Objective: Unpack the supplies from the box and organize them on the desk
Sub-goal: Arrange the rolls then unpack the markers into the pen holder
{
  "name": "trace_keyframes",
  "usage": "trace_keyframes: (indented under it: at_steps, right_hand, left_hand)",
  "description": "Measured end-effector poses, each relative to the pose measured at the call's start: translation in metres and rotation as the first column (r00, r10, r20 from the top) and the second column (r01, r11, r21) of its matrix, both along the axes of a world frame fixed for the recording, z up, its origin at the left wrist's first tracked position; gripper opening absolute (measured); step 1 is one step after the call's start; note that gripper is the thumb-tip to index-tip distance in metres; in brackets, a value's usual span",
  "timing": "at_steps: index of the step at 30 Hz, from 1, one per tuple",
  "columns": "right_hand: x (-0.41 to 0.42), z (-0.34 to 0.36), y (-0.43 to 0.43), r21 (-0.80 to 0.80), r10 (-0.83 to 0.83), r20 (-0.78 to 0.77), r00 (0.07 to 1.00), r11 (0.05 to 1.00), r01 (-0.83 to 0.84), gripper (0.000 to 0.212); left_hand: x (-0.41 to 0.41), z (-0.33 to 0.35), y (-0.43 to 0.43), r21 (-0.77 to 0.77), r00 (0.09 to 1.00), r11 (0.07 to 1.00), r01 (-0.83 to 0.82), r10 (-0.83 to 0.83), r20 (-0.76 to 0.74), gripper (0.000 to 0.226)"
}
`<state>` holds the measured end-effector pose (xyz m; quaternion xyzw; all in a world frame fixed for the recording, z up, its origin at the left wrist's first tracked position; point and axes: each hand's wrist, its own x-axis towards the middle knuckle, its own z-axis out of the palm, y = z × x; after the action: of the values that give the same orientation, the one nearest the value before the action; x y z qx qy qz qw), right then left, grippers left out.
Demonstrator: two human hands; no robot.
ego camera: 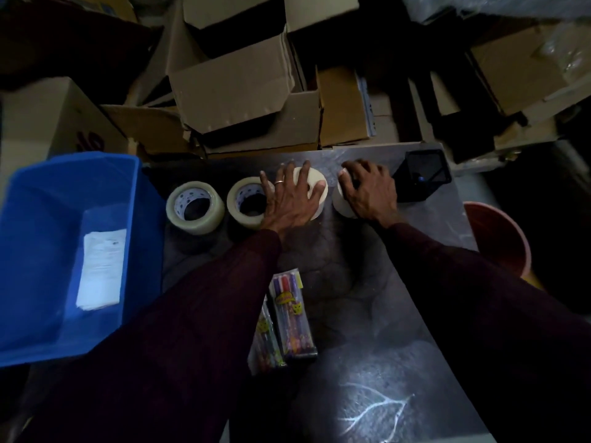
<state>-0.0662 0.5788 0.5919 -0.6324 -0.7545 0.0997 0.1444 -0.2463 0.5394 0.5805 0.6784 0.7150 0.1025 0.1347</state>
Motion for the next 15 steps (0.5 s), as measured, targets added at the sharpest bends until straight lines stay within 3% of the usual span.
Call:
trace_keyframes:
  at_steps: [3,6,8,11,15]
  right_hand:
    - [-0.006,0.015,-0.017,0.053,-0.067,-0.073,0.995,0.996,0.071,0.04]
    - [-0.014,0.024,-0.063,0.143,-0.15,-0.325,0.934,0.968,0.206,0.029]
    - [-0.017,0.016,-0.102,0.047,-0.196,-0.483,0.853,0.967,0.248,0.022]
    - [-0.02,-0.01,-0.167,-0.222,-0.302,-0.588,0.751,0.952,0.209,0.015]
    - [-0.031,-0.046,-0.243,-0.51,-0.379,-0.519,0.766,0.856,0.079,0.028]
  left_hand:
    - [-0.005,0.028,-0.018,0.128,0.995,0.991,-0.041,0.029,0.096,0.063]
    - [-0.017,0.055,-0.06,0.311,0.973,0.929,-0.201,0.154,0.169,0.048]
    - [-0.027,0.057,-0.095,0.349,0.941,0.885,-0.307,0.228,0.25,0.035]
    - [-0.043,0.047,-0.153,0.217,0.853,0.89,-0.401,0.275,0.444,0.023]
    - [-0.062,0.022,-0.227,-0.043,0.707,0.874,-0.484,0.42,0.569,0.017]
